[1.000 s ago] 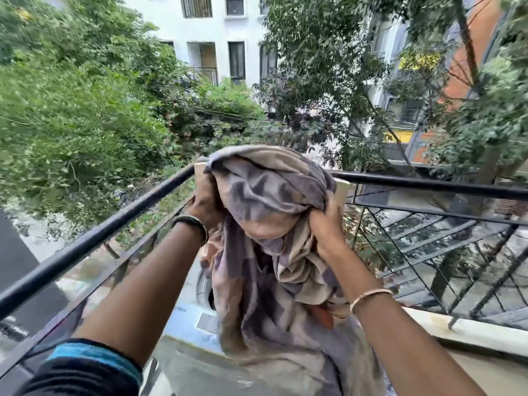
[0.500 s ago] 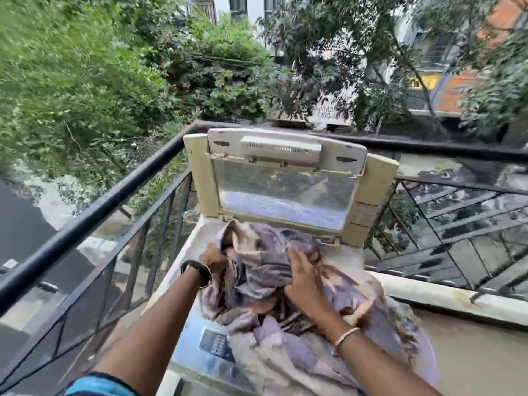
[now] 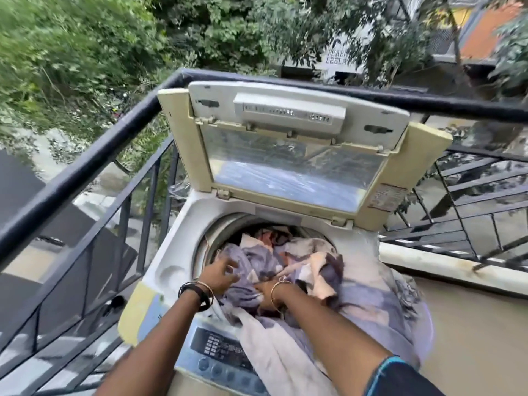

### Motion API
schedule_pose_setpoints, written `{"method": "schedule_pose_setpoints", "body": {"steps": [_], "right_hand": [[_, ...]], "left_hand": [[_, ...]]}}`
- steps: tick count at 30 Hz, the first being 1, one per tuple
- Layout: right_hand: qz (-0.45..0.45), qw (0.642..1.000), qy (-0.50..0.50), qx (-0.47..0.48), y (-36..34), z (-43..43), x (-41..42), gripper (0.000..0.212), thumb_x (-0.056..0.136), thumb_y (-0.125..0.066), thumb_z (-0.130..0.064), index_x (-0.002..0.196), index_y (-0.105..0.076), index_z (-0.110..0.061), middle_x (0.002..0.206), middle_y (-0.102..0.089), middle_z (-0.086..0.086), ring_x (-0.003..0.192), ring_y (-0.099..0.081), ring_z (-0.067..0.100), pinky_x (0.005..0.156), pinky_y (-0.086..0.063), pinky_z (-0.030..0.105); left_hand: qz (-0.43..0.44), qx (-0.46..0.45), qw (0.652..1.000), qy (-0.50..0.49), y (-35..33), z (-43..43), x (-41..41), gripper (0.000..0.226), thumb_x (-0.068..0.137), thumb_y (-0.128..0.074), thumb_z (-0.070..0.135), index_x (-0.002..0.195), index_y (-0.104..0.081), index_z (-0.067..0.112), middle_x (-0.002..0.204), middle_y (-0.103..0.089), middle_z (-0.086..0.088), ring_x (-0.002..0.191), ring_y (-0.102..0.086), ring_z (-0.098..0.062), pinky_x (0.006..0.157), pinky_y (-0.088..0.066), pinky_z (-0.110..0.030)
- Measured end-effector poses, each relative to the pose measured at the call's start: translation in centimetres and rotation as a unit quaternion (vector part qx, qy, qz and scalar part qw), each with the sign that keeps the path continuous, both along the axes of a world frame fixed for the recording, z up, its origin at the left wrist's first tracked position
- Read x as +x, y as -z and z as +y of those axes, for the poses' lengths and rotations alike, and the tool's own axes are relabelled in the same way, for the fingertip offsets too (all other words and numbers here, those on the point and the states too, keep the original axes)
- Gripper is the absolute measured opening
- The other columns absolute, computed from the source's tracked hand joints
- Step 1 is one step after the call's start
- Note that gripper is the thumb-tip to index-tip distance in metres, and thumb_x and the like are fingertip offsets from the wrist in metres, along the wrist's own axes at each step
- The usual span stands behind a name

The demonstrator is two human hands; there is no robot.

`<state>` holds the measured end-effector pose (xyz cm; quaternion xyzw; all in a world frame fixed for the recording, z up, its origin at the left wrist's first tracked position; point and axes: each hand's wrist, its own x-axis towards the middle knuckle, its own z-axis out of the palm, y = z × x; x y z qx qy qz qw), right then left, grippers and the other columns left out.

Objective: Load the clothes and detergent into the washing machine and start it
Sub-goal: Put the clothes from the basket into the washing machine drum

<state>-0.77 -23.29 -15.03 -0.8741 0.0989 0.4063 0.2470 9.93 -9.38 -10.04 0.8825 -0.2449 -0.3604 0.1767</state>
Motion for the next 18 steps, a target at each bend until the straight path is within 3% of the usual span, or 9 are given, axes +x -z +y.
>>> {"method": "schedule_pose_setpoints", "body": {"steps": [4,7,10,12,14,15,16,18], "right_hand": [[-0.1,0.992,0.079,-0.002,-3.3,-1.3,-0.7,0.043,0.083,-0.062,-0.043,0.112,-0.063,-0.011,0.111,-0.068,0.016,0.099,-0.065,0.032,0.085,-0.053,0.038],[-0.262,0.941,0.208,0.046,-8.7,-2.4,-4.4,0.024,0.089,-0.06,-0.031,0.108,-0.068,-0.018,0.103,-0.072,0.003,0.095,-0.067,0.02,0.081,-0.05,0.031],[-0.439,0.814,0.376,0.064,-13.3,-3.3,-10.8,0.018,0.09,-0.065,-0.022,0.106,-0.072,-0.021,0.099,-0.075,-0.006,0.09,-0.069,0.006,0.079,-0.052,0.019],[-0.523,0.701,0.485,-0.014,-14.1,-3.9,-15.7,0.012,0.09,-0.066,-0.014,0.097,-0.073,-0.02,0.092,-0.074,-0.008,0.083,-0.068,0.005,0.073,-0.051,0.016],[-0.526,0.629,0.552,-0.15,-12.8,-4.7,-20.8,0.017,0.088,-0.059,-0.014,0.096,-0.072,-0.022,0.092,-0.073,-0.007,0.084,-0.067,0.009,0.076,-0.051,0.019],[-0.491,0.626,0.568,-0.212,-10.9,-5.2,-23.5,0.025,0.085,-0.054,-0.014,0.102,-0.071,-0.022,0.1,-0.073,-0.003,0.091,-0.067,0.016,0.082,-0.053,0.025],[-0.421,0.653,0.58,-0.245,-8.9,-5.4,-26.2,0.038,0.079,-0.051,-0.014,0.112,-0.068,-0.022,0.11,-0.07,0.005,0.101,-0.066,0.026,0.087,-0.053,0.032],[-0.217,0.759,0.578,-0.208,-4.5,-4.4,-30.7,0.076,0.067,-0.051,-0.018,0.141,-0.042,-0.032,0.131,-0.056,0.019,0.118,-0.056,0.037,0.098,-0.048,0.04]], "left_hand": [[-0.002,-0.029,1.0,0.011,-0.4,-1.4,-0.7,0.03,0.089,-0.062,0.017,0.117,-0.063,0.007,0.112,-0.069,-0.012,0.098,-0.064,-0.022,0.068,-0.042,-0.017],[-0.005,-0.083,0.995,0.048,-1.5,-2.6,-2.0,0.026,0.091,-0.062,0.021,0.114,-0.065,0.01,0.11,-0.07,-0.008,0.099,-0.066,-0.019,0.075,-0.047,-0.021],[0.015,-0.154,0.982,0.105,-3.1,-2.9,-4.1,0.018,0.09,-0.063,0.022,0.108,-0.065,0.019,0.103,-0.07,0.003,0.085,-0.066,0.005,0.072,-0.046,-0.008],[0.053,-0.195,0.968,0.149,-3.9,-2.8,-6.2,0.018,0.089,-0.066,0.024,0.106,-0.06,0.024,0.099,-0.069,0.005,0.076,-0.061,0.016,0.067,-0.044,-0.003],[0.078,-0.219,0.95,0.208,-4.4,-2.8,-8.5,0.025,0.086,-0.069,0.03,0.109,-0.06,0.024,0.1,-0.069,0.006,0.079,-0.061,0.014,0.072,-0.048,-0.01],[0.09,-0.229,0.94,0.236,-4.6,-2.9,-9.8,0.032,0.084,-0.07,0.036,0.111,-0.06,0.022,0.101,-0.068,0.006,0.082,-0.062,0.008,0.075,-0.051,-0.015],[0.095,-0.233,0.931,0.263,-4.6,-3.0,-11.1,0.042,0.08,-0.07,0.044,0.114,-0.06,0.02,0.103,-0.067,0.005,0.085,-0.063,0.003,0.078,-0.052,-0.02],[0.087,-0.227,0.919,0.311,-4.3,-3.3,-13.2,0.073,0.07,-0.066,0.062,0.127,-0.052,0.018,0.115,-0.062,0.005,0.099,-0.061,-0.007,0.088,-0.05,-0.027]]}}
